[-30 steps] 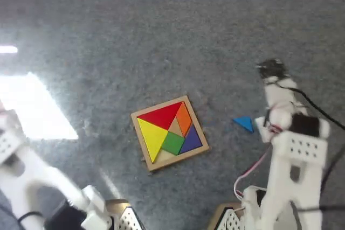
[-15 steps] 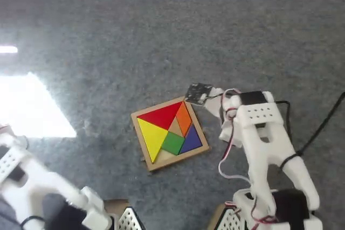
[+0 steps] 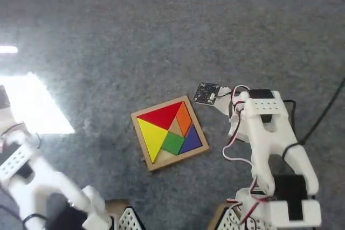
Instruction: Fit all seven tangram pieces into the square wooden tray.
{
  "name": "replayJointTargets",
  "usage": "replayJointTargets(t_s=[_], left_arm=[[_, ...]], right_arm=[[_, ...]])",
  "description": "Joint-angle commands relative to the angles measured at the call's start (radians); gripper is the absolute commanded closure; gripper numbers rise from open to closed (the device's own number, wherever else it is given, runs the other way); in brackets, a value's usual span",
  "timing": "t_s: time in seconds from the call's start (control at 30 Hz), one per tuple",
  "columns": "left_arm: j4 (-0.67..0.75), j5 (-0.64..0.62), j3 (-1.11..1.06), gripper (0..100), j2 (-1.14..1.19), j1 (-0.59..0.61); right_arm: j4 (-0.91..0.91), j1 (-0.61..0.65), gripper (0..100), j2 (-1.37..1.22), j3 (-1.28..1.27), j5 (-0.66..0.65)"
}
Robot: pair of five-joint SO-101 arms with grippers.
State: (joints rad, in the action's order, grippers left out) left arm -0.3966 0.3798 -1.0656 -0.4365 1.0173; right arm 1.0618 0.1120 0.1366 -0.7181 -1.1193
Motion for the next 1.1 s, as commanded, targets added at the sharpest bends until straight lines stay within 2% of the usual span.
replayJointTargets(t_s=[0.0,0.17,0.33,0.57,1.07], left_arm=[[0.023,0.011,0.012,98,-0.040,0.000],[0.025,0.012,0.007,98,-0.040,0.000],[0.025,0.012,0.005,98,-0.040,0.000],[0.025,0.012,0.005,98,-0.040,0.000],[0.025,0.012,0.004,98,-0.040,0.002]], right_arm=[[-0.090,-0.054,60.4,-0.061,0.029,0.031],[-0.159,-0.104,60.6,-0.130,0.029,0.034],[-0.159,-0.101,68.8,-0.136,0.029,0.035],[-0.159,-0.096,71.9,-0.136,0.029,0.035],[-0.163,-0.096,98.7,-0.136,0.031,0.034]])
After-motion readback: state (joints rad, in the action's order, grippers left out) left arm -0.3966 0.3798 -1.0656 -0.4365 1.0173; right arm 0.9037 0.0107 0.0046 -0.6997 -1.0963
